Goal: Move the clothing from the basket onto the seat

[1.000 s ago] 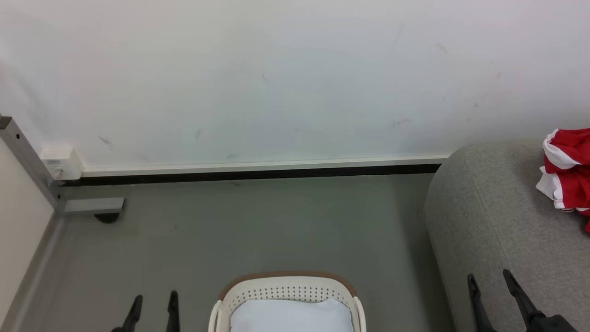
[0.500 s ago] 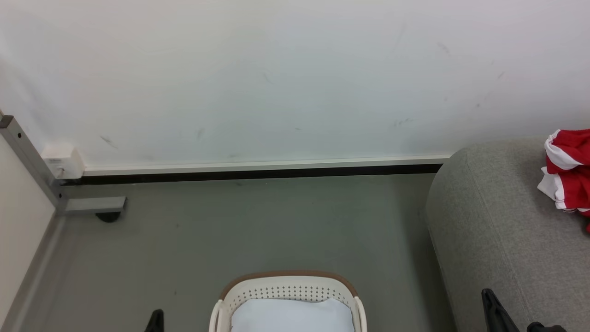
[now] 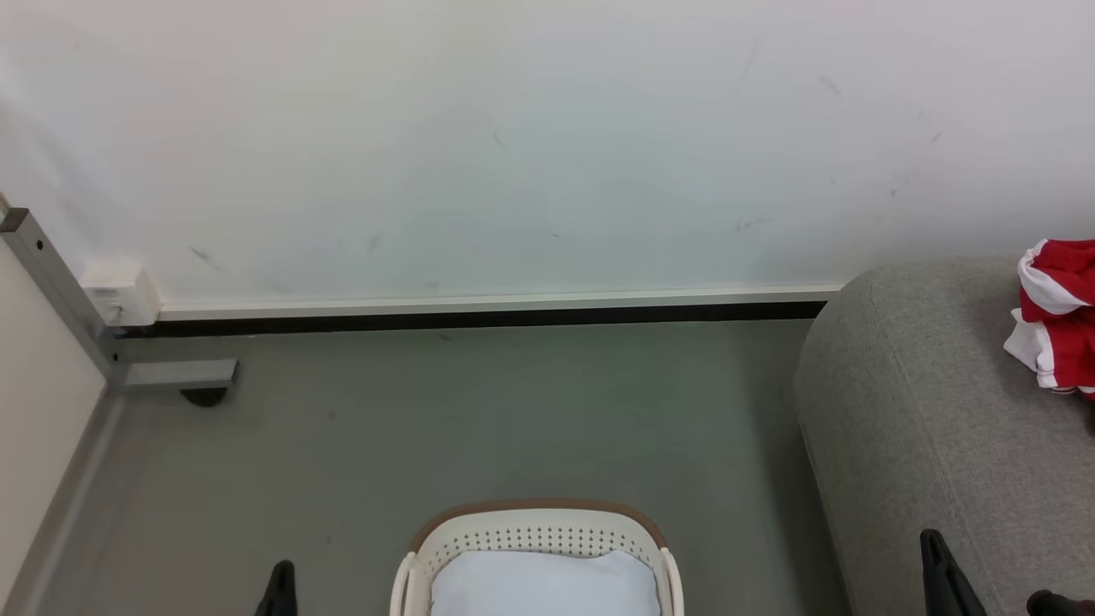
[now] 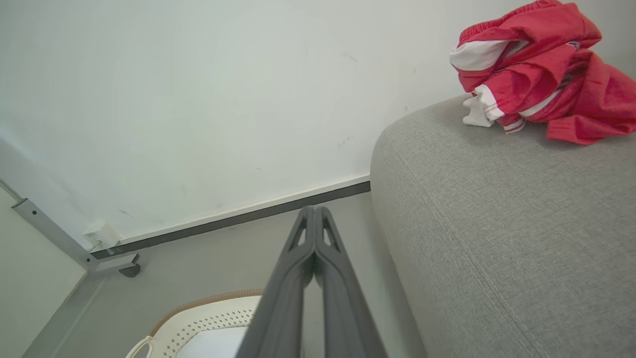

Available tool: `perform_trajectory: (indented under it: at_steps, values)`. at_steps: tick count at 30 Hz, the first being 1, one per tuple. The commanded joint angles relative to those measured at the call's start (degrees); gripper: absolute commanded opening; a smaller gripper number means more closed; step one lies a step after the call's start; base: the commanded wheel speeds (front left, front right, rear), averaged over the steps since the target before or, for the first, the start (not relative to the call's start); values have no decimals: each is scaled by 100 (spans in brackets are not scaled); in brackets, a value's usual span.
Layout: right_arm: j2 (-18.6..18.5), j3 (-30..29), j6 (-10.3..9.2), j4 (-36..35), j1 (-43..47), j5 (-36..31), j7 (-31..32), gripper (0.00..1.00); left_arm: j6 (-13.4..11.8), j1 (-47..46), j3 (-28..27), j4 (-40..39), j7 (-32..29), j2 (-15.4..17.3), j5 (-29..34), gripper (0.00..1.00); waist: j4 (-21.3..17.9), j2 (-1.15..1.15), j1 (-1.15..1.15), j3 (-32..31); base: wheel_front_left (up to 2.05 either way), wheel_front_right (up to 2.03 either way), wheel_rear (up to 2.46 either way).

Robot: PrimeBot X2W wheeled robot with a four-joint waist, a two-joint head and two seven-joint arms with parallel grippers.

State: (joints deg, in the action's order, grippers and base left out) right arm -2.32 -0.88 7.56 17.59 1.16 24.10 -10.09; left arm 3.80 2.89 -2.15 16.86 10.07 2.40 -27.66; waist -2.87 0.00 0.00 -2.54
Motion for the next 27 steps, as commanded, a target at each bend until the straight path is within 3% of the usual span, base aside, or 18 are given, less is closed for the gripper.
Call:
perform_trajectory:
  at_steps: [1, 27]
  values:
    - [-44, -51, -2, -121, -200, 312, 52, 0, 35, -167, -48, -102, -62, 29, -325, 0, 5, 0, 0, 5, 0, 0, 0]
    - [-56, -228, -5, -214, -401, 2498, 595, 0, 153, -431, -180, -178, -595, 42, -2389, 0, 72, 0, 0, 68, 0, 0, 0]
